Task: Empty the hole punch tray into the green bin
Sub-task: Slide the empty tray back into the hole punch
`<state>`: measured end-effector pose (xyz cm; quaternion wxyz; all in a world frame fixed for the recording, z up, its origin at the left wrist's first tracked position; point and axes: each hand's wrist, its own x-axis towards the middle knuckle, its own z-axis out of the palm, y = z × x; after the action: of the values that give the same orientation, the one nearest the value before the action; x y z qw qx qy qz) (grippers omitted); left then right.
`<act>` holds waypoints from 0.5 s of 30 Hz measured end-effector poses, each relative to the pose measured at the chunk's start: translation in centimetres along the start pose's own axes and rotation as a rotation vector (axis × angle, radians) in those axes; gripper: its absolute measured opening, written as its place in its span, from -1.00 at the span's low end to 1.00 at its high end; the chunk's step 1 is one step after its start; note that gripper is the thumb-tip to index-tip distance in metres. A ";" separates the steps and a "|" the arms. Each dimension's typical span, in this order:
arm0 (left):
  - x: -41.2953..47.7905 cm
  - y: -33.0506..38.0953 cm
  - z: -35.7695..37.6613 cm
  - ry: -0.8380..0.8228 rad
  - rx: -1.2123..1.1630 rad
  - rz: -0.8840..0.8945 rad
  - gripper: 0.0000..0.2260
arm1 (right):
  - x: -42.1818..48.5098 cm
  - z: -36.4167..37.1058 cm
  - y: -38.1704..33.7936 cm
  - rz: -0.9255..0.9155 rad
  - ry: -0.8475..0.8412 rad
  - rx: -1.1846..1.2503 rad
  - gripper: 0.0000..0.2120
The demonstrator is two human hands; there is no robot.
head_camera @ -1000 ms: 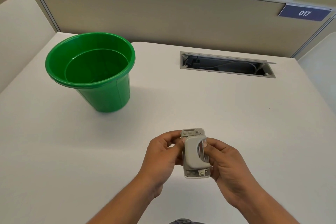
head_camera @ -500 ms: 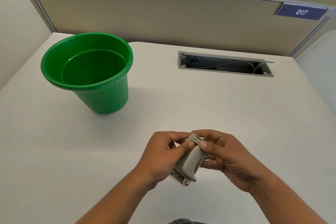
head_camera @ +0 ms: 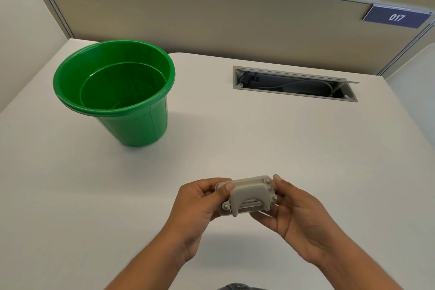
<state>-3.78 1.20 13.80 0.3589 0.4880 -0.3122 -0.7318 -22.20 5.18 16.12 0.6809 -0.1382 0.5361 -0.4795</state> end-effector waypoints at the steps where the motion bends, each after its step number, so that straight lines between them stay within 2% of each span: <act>1: 0.0 0.1 -0.1 0.002 -0.001 0.000 -0.86 | 0.1 -0.2 -0.3 0.002 0.013 -0.039 -0.74; 8: 0.4 0.6 -0.2 0.018 -0.008 0.004 -0.89 | 0.4 -0.6 -2.0 -0.094 -0.083 -0.293 -0.63; 12: 0.5 0.8 0.0 -0.001 0.018 0.015 -0.89 | 0.7 -0.9 -2.0 -0.118 -0.080 -0.323 -0.38; 15: 0.5 0.9 0.2 -0.020 0.060 0.031 -0.88 | 0.6 -0.9 -1.9 -0.098 -0.076 -0.313 -0.41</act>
<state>-3.86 0.35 14.36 0.3526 0.4862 -0.3451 -0.7212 -23.93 4.01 16.72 0.6467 -0.2866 0.5707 -0.4171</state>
